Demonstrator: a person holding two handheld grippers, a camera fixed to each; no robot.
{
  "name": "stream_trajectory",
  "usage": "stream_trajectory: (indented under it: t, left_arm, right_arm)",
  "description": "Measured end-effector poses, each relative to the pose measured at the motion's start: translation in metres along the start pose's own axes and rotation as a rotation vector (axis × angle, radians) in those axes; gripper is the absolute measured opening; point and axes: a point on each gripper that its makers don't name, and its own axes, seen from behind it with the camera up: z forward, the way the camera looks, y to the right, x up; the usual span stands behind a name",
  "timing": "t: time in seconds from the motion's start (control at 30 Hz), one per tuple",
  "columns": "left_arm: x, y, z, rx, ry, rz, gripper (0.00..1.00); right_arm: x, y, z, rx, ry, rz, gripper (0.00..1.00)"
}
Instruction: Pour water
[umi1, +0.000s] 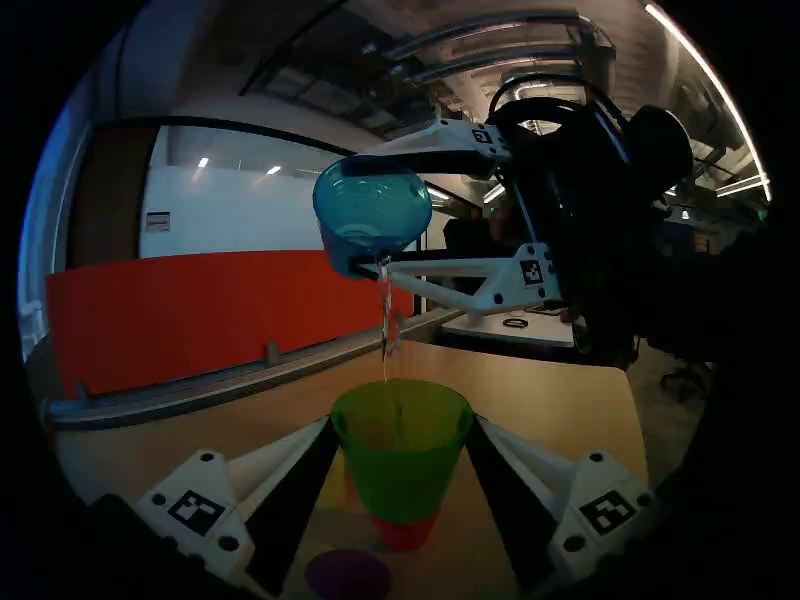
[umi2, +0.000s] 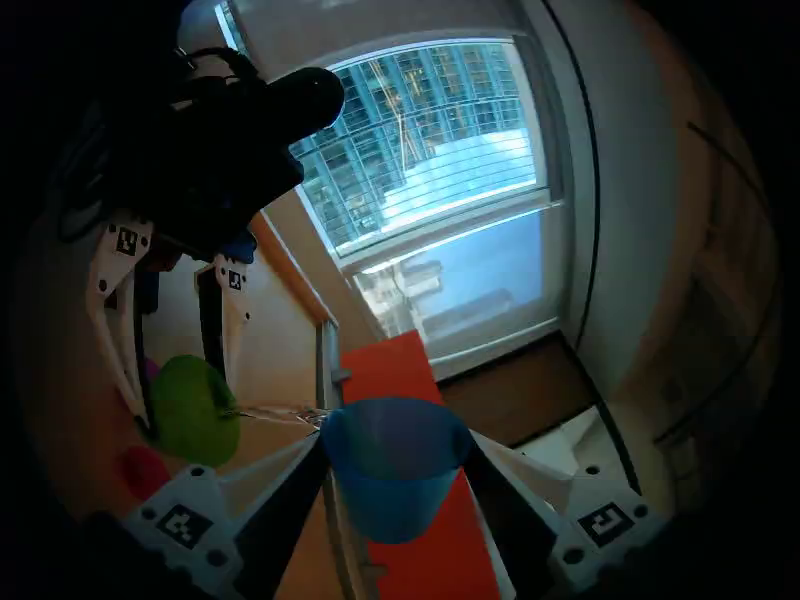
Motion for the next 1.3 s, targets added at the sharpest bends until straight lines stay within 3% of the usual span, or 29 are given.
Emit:
stream_trajectory:
  t: [1.3]
  left_arm:
    - [0.003,-0.001,0.002,0.001,0.003,0.005,0.87]
  right_arm:
    - [0.005,0.015,0.002,-0.026,0.002,-0.157,0.92]
